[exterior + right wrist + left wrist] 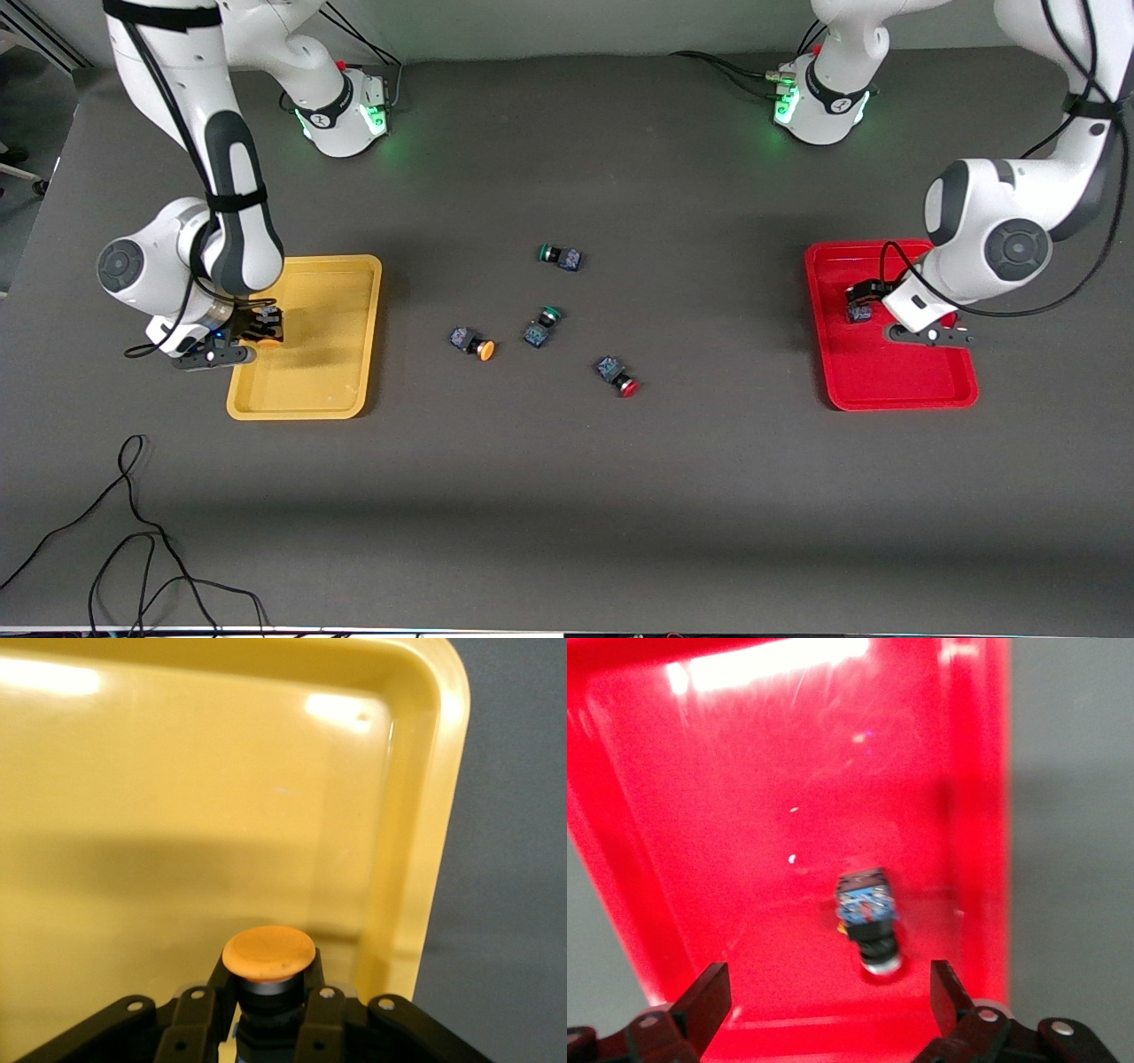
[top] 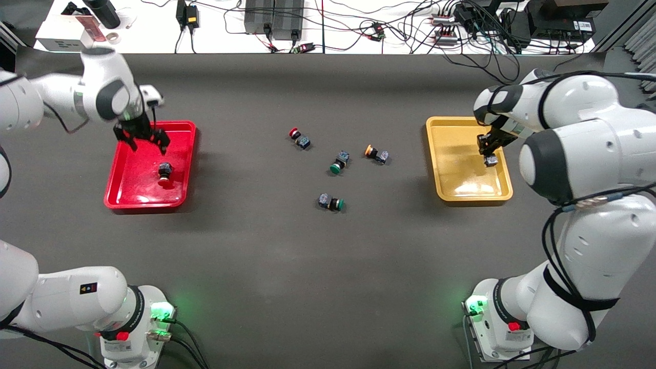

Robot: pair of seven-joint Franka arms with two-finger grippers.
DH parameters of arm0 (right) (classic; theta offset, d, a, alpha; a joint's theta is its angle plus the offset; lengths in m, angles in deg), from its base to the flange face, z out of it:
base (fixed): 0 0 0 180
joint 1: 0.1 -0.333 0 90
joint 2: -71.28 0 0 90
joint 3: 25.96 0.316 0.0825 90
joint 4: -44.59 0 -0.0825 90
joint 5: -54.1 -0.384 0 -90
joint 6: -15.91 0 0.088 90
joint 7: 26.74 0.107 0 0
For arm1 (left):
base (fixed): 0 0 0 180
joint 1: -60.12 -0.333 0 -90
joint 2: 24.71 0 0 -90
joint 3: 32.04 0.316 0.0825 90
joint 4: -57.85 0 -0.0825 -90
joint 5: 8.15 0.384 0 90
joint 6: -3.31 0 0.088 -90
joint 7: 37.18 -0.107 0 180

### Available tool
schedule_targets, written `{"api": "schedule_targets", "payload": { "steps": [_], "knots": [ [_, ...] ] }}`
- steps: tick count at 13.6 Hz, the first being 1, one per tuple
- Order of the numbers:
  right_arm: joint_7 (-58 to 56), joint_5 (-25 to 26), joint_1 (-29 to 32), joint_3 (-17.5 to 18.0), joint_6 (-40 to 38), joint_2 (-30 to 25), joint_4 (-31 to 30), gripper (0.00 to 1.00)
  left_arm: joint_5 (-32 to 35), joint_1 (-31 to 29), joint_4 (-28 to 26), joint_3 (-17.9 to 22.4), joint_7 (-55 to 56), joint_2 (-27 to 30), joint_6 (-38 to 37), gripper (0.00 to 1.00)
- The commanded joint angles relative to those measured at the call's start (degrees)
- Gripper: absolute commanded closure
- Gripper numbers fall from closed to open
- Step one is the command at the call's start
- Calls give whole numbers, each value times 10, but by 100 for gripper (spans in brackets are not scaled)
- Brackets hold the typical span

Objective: Place red and yellow buttons in trays
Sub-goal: 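Lower and release both buttons into their matching trays, then reach both grippers toward the remaining yellow and red buttons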

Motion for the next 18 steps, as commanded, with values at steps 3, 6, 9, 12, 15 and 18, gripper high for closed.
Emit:
{"api": "schedule_targets", "payload": {
  "steps": [3,6,9,12,15,18],
  "knots": [
    [-11,-21,-5,-5,-9,6,26,0,-24,89,217,-5,52,-63,-158,0],
    [-9,-14,-7,-12,-56,-13,59,0,-25,164,369,-5,111,-159,-199,0],
    [23,52,-33,-82,-196,-19,159,0,-26,222,499,-5,180,-277,-194,0],
    [93,97,-62,-118,-341,-19,271,0,-26,279,603,-4,285,-372,-176,0],
    [145,97,-93,-117,-359,-18,297,0,-26,329,601,-5,444,-415,-113,0],
    [257,89,-177,-112,-332,-6,295,0,-51,340,591,-5,542,-455,-48,0]
  ]
}}
